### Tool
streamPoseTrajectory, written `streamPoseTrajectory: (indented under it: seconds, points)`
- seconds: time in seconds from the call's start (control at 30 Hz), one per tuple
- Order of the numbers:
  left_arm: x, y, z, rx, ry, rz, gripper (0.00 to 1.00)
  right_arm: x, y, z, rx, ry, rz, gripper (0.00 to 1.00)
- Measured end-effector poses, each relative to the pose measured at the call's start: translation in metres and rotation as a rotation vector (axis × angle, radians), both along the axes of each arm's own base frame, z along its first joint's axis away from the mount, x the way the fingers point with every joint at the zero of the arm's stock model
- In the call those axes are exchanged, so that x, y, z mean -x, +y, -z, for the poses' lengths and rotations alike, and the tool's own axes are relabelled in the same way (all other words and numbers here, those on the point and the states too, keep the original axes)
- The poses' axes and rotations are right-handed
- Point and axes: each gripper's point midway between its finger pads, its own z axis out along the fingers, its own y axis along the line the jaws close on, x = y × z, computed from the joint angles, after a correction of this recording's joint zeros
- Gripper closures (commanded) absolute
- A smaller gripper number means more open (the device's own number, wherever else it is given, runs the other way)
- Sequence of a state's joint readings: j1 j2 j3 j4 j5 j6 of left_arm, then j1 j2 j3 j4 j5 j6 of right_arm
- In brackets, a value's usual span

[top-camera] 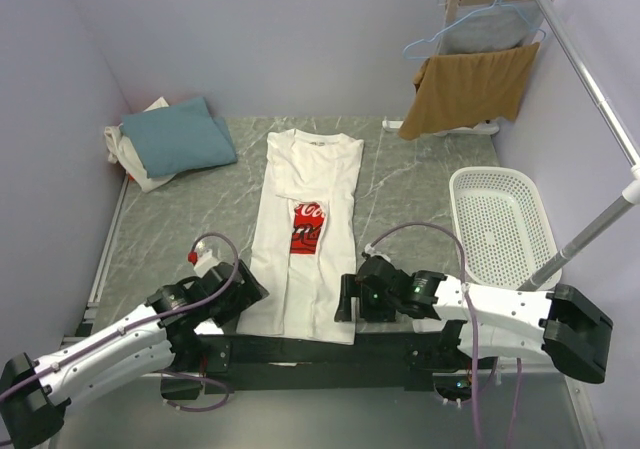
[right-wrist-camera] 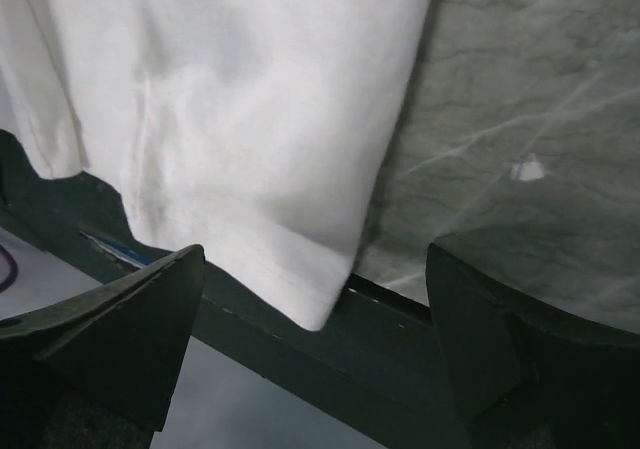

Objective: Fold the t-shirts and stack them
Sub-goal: Grab the bottom of the folded rectangular tshirt with both arms

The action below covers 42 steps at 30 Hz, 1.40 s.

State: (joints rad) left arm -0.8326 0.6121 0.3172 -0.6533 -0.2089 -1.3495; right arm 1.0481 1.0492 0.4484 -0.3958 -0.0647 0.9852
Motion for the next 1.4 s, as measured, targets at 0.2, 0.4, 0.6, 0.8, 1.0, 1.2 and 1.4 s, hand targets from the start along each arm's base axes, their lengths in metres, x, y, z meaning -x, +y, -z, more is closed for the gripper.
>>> streamPoseTrajectory:
  seconds: [0.2,0.4,0.6,0.8,1.0,1.2,1.4]
  points:
    - [0.008,-0.002,0.005,0.003,0.034,-0.033,0.08,0.004,0.017,0.000,-0.047,0.029,-0.002,0.21]
    - [0.023,-0.007,0.008,0.005,0.066,-0.011,0.35,0.015,0.027,0.004,-0.092,0.069,-0.008,0.35]
    - [0.048,-0.008,0.020,-0.032,0.128,0.042,0.86,0.026,0.027,0.011,-0.083,0.107,-0.006,0.88]
    - [0.063,-0.011,0.025,-0.115,0.169,0.082,0.99,0.026,0.008,0.020,0.014,0.107,0.036,1.00]
    - [0.071,-0.010,0.021,-0.178,0.178,0.118,0.85,0.019,-0.021,0.016,0.115,0.054,0.102,0.60]
    - [0.075,-0.012,0.016,-0.168,0.174,0.135,0.40,0.015,-0.033,0.005,0.125,0.014,0.130,0.33]
    - [0.078,-0.011,0.013,-0.150,0.176,0.144,0.45,0.017,-0.031,-0.002,0.083,0.019,0.128,0.38]
